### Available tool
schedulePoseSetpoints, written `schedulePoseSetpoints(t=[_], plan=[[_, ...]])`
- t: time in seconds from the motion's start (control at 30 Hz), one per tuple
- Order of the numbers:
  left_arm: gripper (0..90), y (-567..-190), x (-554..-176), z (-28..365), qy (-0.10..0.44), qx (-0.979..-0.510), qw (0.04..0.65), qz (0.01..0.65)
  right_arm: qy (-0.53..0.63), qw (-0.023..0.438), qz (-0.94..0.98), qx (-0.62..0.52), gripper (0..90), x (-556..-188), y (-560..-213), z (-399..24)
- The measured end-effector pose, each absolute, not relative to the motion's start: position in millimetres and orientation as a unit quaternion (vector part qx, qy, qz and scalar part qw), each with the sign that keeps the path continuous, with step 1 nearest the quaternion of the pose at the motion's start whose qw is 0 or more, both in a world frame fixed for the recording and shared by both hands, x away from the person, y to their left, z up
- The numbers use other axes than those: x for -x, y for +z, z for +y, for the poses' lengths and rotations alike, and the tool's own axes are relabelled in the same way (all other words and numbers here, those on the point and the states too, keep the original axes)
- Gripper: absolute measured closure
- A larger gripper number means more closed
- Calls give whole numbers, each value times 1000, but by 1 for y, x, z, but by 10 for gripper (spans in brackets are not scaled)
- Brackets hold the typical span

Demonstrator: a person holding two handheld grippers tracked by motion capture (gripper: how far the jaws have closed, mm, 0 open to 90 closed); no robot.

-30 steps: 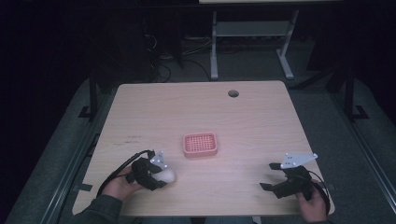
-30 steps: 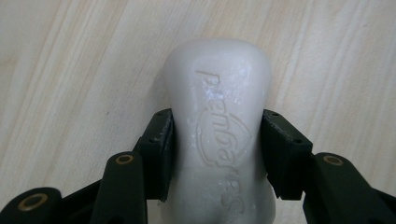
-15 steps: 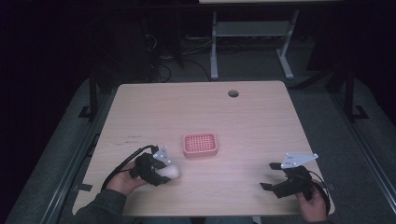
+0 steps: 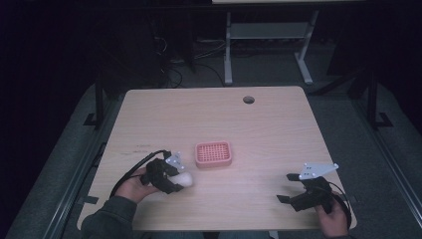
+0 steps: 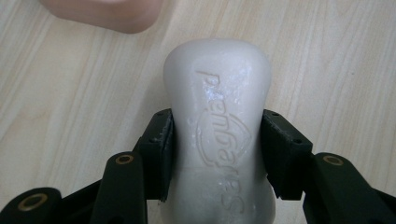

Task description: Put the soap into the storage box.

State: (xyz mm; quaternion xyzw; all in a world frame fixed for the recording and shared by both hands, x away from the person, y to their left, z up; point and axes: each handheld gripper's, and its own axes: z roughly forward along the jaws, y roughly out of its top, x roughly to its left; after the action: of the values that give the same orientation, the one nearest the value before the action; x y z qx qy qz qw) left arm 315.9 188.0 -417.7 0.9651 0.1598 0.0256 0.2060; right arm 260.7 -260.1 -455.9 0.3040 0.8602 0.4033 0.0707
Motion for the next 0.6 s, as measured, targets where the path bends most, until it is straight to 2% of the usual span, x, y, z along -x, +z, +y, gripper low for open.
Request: schedulePoseSetpoints(t=[0.6], plan=[[492,-413,-331,177,18,-967,202,152,407,70,858,-306,142,-261,-456,-261]])
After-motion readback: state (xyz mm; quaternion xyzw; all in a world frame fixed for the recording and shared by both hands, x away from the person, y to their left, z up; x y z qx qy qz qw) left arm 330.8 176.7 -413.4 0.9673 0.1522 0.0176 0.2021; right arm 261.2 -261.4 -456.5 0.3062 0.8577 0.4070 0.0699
